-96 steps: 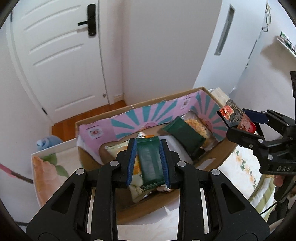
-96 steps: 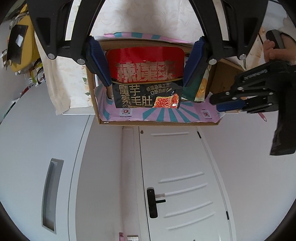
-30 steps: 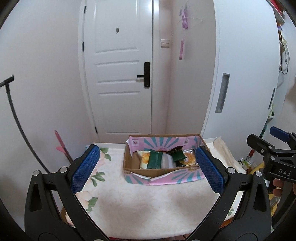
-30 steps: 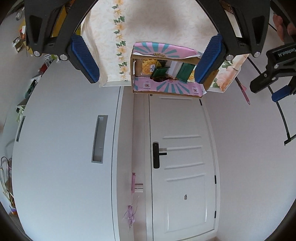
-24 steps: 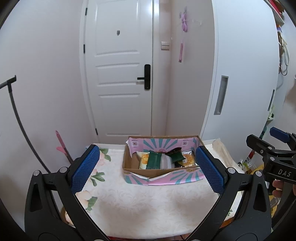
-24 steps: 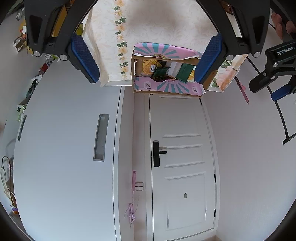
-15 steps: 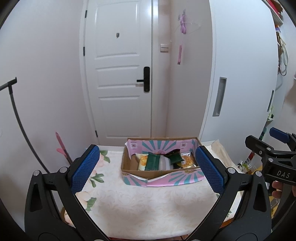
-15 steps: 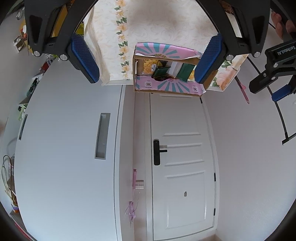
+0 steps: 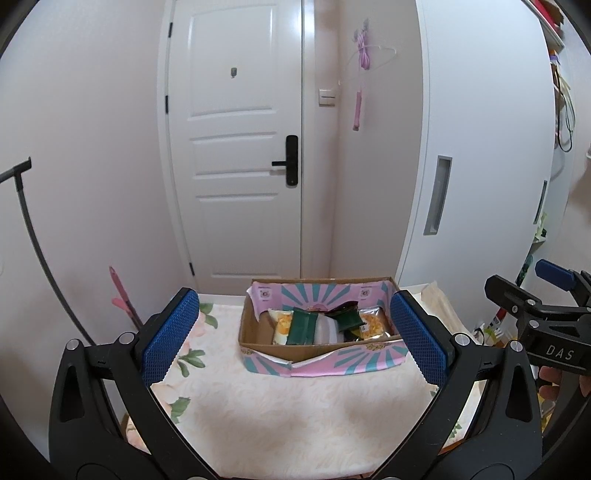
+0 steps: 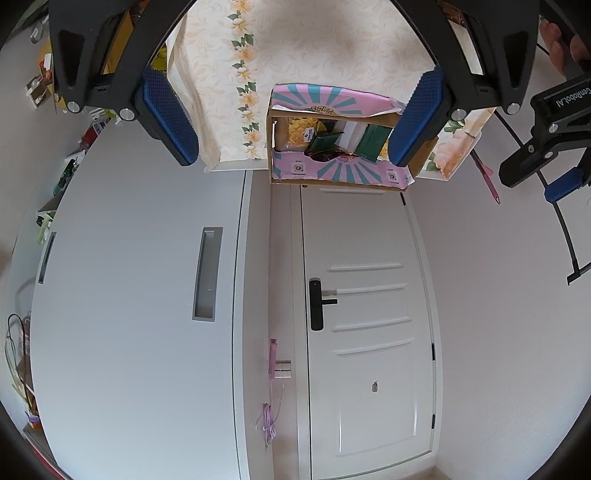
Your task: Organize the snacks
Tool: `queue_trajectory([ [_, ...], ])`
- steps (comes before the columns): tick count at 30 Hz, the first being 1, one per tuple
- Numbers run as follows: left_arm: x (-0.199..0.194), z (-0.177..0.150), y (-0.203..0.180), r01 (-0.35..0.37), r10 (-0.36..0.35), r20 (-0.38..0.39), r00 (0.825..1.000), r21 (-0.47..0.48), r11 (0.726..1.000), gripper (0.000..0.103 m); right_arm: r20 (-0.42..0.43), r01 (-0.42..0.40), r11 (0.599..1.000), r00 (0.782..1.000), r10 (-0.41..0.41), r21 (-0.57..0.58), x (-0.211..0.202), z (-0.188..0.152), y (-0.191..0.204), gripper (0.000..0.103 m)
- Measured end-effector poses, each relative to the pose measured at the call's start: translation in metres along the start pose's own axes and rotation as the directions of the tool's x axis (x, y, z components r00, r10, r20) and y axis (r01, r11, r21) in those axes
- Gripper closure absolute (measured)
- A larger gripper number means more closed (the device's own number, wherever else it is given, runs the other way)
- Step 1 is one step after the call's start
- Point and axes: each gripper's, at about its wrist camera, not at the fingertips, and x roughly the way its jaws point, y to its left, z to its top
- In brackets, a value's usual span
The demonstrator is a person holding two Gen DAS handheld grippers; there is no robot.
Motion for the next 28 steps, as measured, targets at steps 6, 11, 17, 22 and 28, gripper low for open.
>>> queue_trajectory([
  [6, 0.002, 0.0, 0.0, -0.002, 0.002, -0.003, 1.0, -0.002, 1.0, 0.0, -0.004, 0.002, 1.0, 1.0, -0.002, 0.007, 0.002, -0.001, 0.001, 0.001],
  [11, 0.004, -0.001, 0.001, -0.009, 0.009, -0.011, 1.0, -0.005, 1.0, 0.0, -0.006, 0.002, 1.0, 1.0, -0.002, 0.009, 0.004, -0.001, 0.002, 0.001],
  [17, 0.008, -0.003, 0.001, -0.025, 0.025, -0.023, 0.999, -0.006, 1.0, 0.0, -0.009, -0.002, 1.0, 1.0, 0.002, 0.013, 0.006, -0.002, 0.002, 0.001],
  [22, 0.012, -0.005, 0.004, -0.048, 0.047, -0.027, 0.999, -0.02, 0.999, 0.0, -0.01, -0.002, 1.0, 1.0, 0.002, 0.014, 0.006, -0.002, 0.002, 0.001],
  [28, 0.013, -0.005, 0.008, -0.055, 0.055, -0.009, 0.998, -0.022, 0.998, 0.0, -0.021, -0.006, 1.0, 1.0, 0.006, 0.015, 0.011, -0.003, 0.003, 0.001],
])
